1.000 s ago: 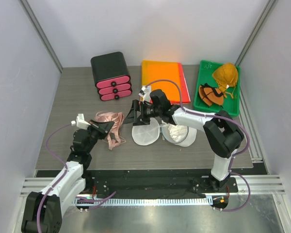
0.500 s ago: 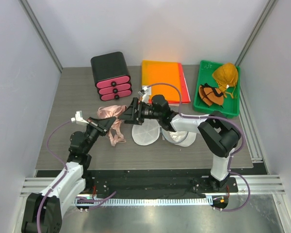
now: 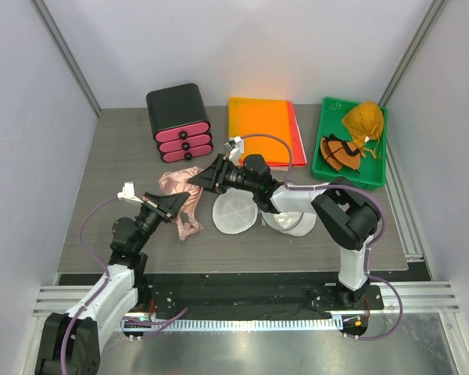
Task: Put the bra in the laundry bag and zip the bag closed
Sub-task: Adjust the bra at the center of the board.
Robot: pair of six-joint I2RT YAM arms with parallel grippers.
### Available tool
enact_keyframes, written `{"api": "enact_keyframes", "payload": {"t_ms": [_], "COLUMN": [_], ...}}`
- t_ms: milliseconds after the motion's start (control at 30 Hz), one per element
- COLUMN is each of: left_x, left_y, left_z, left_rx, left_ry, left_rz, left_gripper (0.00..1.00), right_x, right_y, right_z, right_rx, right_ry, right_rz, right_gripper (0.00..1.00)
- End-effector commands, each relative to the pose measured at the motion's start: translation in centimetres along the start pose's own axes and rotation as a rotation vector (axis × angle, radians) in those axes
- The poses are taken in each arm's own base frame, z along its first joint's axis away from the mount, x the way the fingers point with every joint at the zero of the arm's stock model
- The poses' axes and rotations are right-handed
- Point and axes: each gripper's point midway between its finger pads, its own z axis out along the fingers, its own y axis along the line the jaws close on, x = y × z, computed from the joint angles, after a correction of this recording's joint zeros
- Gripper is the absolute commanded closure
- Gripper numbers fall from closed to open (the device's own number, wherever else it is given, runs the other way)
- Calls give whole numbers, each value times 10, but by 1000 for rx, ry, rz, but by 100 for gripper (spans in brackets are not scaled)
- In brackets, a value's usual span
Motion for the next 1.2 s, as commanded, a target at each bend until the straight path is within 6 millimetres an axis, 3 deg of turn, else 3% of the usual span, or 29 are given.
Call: {"api": "enact_keyframes", "payload": {"t_ms": [0, 67, 100, 133, 167, 200, 267, 333, 367, 433, 467, 533, 600, 633, 800, 900, 1000, 1100, 1167], "left_x": [5, 6, 6, 6, 7, 7, 9, 5, 5, -2, -12, -20, -29, -32, -21, -23, -23, -13, -3], "left_y": [-20, -23, -23, -25, -19, -19, -19, -37, -29, -35, -35, -42, -45, -53, -52, -72, -106, -142, -154], "left_z": [-5, -5, -5, -5, -5, -5, -9, -14, -16, -23, -25, -32, -34, -33, -13, -5, -6, -21, -31], "left_rx": [92, 100, 101, 102, 74, 68, 53, 99, 49, 17, -6, -9, -8, 32, 87, 168, 271, 392, 454], "left_ry": [25, 35, 37, 44, 49, 48, 53, 36, 38, 5, -45, -99, -144, -164, -75, -66, -53, -7, 36], "left_rz": [25, 35, 42, 46, 36, 43, 62, 136, 139, 213, 237, 301, 339, 367, 406, 442, 471, 494, 508], "left_gripper": [100, 99, 93, 84, 59, 46, 24, 11, 10, 7, 5, 2, 0, 0, 0, 0, 0, 0, 0], "right_x": [-20, -21, -21, -23, -27, -29, -37, -40, -52, -48, -57, -53, -47, -43, -32, -29, -26, -20, -20], "right_y": [43, 42, 38, 42, 41, 40, 39, 35, 33, 33, 35, 34, 46, 46, 74, 88, 106, 127, 145], "right_z": [4, 1, -1, -3, -5, -7, -15, -24, -34, -47, -57, -69, -80, -84, -101, -113, -122, -133, -141], "right_rx": [-151, -155, -145, -150, -145, -142, -126, -111, -95, -101, -103, -94, -116, -100, -132, -120, -135, -168, -191], "right_ry": [-88, -97, -109, -113, -121, -121, -110, -86, -95, -24, -28, 12, 64, 88, 158, 172, 185, 209, 202], "right_rz": [-29, -10, -5, -10, -6, -4, -6, -10, -28, -39, -52, -65, -124, -119, -168, -193, -223, -234, -262], "right_gripper": [68, 92, 96, 99, 99, 99, 99, 99, 99, 99, 99, 99, 99, 99, 99, 99, 99, 99, 99]}}
